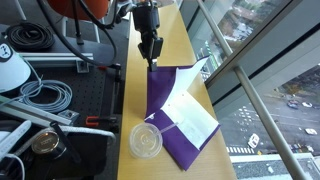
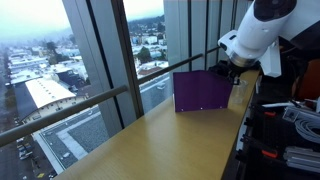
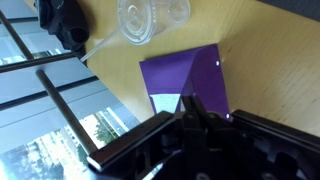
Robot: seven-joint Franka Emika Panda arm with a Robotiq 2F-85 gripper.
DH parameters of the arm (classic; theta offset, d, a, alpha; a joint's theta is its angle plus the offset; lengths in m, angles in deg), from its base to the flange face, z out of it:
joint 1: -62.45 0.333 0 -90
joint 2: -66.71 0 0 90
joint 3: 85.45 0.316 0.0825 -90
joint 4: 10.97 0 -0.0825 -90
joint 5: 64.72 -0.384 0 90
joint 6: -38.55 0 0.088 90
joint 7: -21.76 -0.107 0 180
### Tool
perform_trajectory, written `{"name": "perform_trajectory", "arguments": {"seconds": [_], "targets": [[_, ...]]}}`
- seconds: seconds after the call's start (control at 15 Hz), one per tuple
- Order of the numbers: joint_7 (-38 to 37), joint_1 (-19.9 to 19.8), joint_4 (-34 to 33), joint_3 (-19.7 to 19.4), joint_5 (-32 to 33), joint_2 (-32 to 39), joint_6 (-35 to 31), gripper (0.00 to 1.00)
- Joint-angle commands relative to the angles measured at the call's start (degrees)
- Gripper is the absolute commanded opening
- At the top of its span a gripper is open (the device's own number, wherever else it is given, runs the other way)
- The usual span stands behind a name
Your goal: Open the file
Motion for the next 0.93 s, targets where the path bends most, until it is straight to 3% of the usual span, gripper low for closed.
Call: {"name": "perform_trajectory", "arguments": {"seconds": [0.0,0.4,0.6,0.87], "targets": [[-3.85,1.52,2.37,2.67,1.13,-0.33,1.18,0.00],[-3.16,2.71,2.73,3.93,-2.69,-0.01,-2.79,0.00],[7.10,3.12,2.70,3.25,-14.49,-5.63,-7.88,0.00],[18.74,2.95,-1.03,3.23,-28.18,-7.24,-9.53,0.00]]}}
